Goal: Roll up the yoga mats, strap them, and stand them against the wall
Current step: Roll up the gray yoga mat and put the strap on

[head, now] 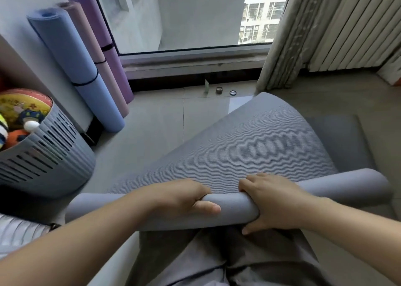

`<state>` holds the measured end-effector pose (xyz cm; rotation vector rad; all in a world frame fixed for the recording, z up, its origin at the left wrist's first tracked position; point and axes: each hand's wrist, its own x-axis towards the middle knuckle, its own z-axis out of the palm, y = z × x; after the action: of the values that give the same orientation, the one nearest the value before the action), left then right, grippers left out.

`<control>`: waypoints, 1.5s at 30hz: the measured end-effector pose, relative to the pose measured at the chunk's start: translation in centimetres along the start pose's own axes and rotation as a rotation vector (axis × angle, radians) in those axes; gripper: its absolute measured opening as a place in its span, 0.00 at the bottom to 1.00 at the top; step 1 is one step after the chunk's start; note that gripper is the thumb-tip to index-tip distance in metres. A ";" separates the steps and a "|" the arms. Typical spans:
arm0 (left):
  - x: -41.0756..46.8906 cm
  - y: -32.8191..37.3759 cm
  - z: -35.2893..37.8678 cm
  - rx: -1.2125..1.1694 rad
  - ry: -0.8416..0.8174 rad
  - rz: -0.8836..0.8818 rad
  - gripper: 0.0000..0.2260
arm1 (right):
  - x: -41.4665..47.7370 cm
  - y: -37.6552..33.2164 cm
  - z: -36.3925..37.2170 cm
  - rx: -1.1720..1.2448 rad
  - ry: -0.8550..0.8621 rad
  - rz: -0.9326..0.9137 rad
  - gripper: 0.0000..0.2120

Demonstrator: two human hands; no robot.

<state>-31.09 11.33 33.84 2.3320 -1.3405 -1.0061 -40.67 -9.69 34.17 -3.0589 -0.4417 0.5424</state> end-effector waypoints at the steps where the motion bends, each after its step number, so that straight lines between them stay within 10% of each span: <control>1: 0.0 0.0 0.1 0.009 0.035 -0.024 0.16 | 0.4 0.3 -0.3 0.047 -0.045 0.009 0.32; 6: 0.1 0.6 2.9 0.433 0.584 0.051 0.21 | 2.4 2.4 -2.1 0.422 -0.338 0.047 0.22; 10: 0.3 1.0 4.2 0.550 0.392 -0.099 0.31 | 2.4 2.5 -2.2 0.378 -0.294 0.055 0.26; 16: 1.4 -0.3 0.7 0.226 0.111 -0.060 0.24 | 0.5 0.9 2.8 -0.123 0.411 -0.004 0.36; 19: 1.6 -0.5 -0.7 0.067 0.053 -0.063 0.21 | 1.7 0.7 1.0 -0.041 0.239 0.095 0.32; 25: 2.0 1.2 2.0 0.585 0.335 -0.137 0.36 | 3.8 2.8 -1.9 0.246 -0.128 0.120 0.31; 31: 1.4 0.9 -1.0 0.547 0.391 -0.088 0.34 | 2.5 1.1 -1.8 -0.069 0.168 0.083 0.31; 39: 0.5 2.3 -0.7 0.219 0.056 0.012 0.27 | 0.0 0.8 -3.9 0.207 -0.266 0.019 0.32; 45: 1.7 1.1 -0.8 0.010 -0.144 -0.042 0.22 | -0.7 -1.2 0.6 -0.129 0.203 -0.009 0.36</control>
<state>-30.68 9.23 34.32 2.3434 -1.3551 -1.2028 -41.86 -8.79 33.88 -3.1876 -0.5023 0.2058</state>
